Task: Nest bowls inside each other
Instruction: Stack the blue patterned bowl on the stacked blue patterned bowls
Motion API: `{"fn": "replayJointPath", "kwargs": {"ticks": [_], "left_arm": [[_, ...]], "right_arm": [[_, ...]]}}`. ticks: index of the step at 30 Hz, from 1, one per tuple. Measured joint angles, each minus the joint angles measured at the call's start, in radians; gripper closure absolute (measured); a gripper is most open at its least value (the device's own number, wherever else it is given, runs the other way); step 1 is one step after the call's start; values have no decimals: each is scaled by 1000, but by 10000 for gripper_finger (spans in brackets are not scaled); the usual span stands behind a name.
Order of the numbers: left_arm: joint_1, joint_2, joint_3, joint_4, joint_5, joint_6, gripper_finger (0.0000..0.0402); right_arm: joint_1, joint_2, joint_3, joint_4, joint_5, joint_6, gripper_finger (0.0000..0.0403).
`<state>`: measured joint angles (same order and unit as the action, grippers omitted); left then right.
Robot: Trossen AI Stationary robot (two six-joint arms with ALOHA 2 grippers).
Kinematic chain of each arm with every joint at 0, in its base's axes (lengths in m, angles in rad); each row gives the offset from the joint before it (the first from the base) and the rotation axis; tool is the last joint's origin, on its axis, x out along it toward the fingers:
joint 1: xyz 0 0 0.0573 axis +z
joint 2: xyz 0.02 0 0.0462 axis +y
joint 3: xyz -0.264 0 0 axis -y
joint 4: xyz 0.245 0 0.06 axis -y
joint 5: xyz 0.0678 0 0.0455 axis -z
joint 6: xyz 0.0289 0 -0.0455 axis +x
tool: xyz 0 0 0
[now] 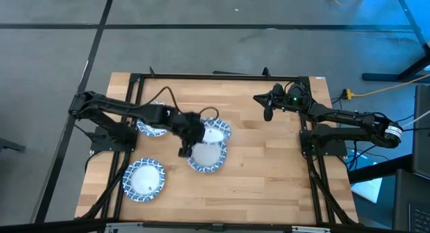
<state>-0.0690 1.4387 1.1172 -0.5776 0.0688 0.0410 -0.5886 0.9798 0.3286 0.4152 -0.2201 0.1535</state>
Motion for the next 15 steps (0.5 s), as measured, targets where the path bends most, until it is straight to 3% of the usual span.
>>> {"fn": "replayJointPath", "kwargs": {"ticks": [10, 15], "left_arm": [[-131, -6, 0, -30, -163, -113, 401], [-159, -56, 0, -16, -190, -150, 401]], "right_arm": [[0, 0, 0, 0, 0, -2, 365], [0, 0, 0, -15, 0, -2, 365]]}}
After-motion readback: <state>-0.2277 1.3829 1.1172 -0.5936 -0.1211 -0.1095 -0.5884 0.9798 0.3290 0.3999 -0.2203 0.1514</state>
